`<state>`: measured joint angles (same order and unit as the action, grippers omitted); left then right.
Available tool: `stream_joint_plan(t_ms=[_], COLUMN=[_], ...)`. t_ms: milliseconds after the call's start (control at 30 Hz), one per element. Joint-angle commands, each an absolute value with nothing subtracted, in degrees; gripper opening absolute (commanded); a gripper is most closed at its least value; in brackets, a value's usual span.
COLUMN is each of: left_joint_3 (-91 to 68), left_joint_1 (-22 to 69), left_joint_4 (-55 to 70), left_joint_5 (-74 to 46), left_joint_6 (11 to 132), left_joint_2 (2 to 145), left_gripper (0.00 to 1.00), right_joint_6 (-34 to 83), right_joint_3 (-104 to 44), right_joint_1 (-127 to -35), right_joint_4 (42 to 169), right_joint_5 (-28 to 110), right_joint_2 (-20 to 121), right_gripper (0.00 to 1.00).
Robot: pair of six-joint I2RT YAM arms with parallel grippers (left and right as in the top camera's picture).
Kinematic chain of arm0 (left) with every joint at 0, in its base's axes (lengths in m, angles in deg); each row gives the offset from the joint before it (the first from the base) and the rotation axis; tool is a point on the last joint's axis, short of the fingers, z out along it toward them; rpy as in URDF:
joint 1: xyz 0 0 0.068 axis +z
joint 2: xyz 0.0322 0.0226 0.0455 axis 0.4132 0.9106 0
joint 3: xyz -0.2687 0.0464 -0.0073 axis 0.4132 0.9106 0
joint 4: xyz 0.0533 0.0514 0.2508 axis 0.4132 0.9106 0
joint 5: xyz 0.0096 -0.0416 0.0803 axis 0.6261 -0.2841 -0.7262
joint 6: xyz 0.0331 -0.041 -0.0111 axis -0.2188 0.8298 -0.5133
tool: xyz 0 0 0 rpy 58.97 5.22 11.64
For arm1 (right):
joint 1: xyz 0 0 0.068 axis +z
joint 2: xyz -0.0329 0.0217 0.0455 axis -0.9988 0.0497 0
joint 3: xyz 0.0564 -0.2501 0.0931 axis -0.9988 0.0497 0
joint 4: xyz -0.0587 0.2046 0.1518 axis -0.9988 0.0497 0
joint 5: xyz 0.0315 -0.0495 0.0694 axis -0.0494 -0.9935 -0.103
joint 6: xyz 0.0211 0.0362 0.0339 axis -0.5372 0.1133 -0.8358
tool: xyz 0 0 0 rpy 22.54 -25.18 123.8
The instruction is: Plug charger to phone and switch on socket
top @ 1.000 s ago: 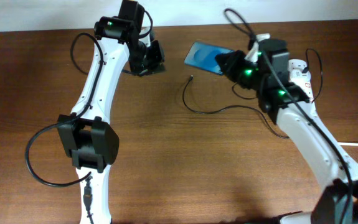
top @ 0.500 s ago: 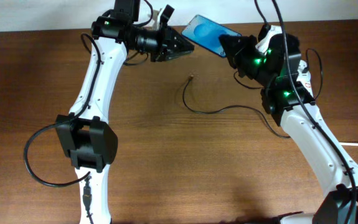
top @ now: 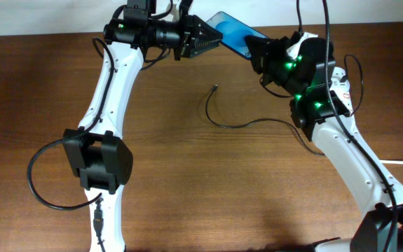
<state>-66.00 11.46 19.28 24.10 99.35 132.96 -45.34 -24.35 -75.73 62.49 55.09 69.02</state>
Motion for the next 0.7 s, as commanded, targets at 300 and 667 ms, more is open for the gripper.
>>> stream_joint_plan(t_ms=[300,667], left_joint_3=[-66.6,-66.6], left_joint_1=[11.2,11.0], left_joint_4=[3.9,-9.3], left_joint_5=[17.2,18.5], left_joint_6=[114.7,125.6], left_joint_2=[132.9,132.9], left_gripper=[0.29,0.24], right_joint_6=[-52.5,-52.9], right_joint_3=[-25.3,-25.3], right_joint_1=[-70.8,-67.0], right_joint_4=[61.1,58.4], right_joint_5=[55.5,56.6], right_joint_2=[72.9,74.3], right_gripper=[0.04,0.04])
